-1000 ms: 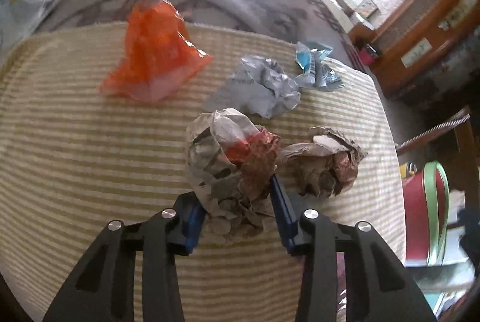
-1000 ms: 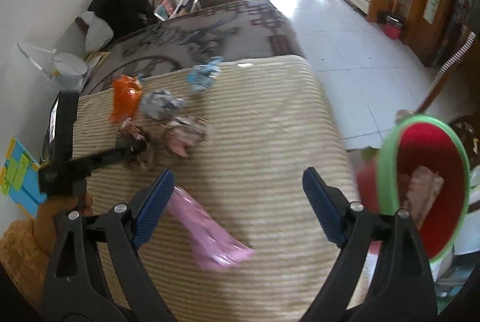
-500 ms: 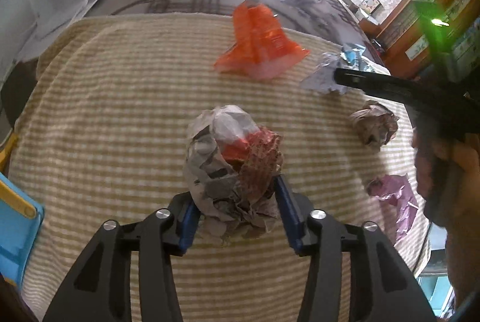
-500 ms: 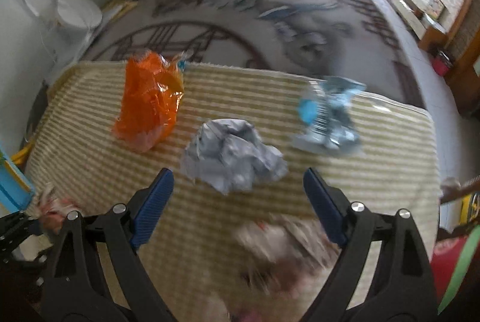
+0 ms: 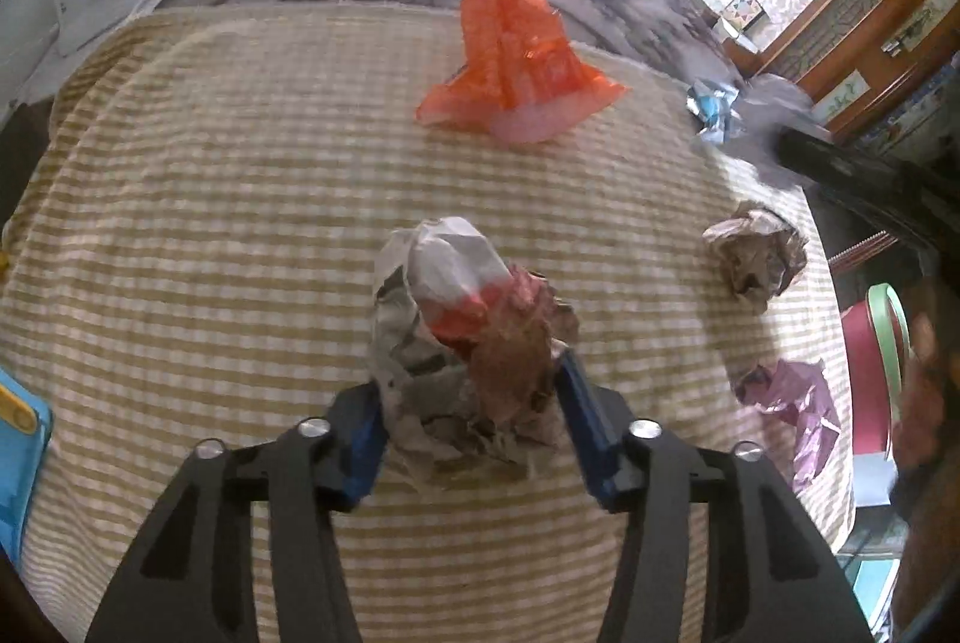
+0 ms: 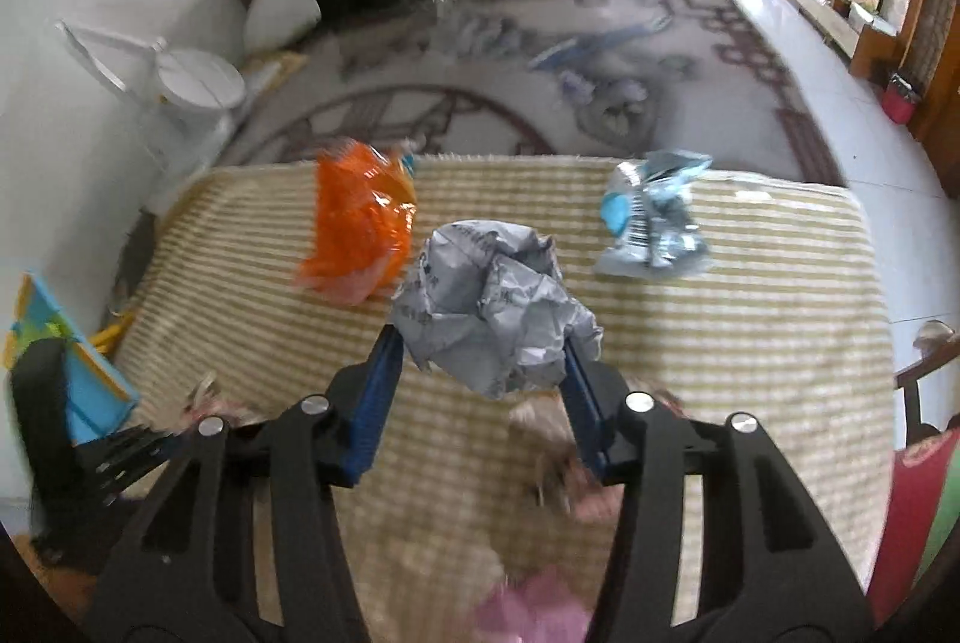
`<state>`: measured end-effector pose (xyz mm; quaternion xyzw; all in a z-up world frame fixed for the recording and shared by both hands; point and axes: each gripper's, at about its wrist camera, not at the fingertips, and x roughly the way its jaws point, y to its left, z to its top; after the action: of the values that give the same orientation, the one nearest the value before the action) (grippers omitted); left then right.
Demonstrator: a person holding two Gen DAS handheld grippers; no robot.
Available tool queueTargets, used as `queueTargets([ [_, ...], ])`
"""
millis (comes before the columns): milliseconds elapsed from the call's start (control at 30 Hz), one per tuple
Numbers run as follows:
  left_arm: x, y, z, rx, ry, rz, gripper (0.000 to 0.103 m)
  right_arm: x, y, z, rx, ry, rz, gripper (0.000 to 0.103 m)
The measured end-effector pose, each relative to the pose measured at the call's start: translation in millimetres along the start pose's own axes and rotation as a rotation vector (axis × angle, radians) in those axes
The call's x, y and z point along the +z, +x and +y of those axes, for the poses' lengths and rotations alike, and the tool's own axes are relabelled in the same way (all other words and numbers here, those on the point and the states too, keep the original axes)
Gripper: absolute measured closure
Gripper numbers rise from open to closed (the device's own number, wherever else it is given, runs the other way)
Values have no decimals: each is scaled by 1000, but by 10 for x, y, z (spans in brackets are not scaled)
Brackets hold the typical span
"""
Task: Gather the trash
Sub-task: 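Carry the newspaper ball and foil ball over the red bin with both grippers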
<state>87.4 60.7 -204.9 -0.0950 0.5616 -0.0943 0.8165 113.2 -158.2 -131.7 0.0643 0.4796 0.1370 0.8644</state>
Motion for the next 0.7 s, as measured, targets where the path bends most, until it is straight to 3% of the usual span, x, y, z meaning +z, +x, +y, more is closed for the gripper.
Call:
queueTargets([
  [333,99,-241,-649,-6,114,-105,60,-471,-736,-229,-38,114,-96,53],
  [700,117,-352,-1555,-20,208,-119,60,-896,-1502,-873,-116,223,-189,52],
])
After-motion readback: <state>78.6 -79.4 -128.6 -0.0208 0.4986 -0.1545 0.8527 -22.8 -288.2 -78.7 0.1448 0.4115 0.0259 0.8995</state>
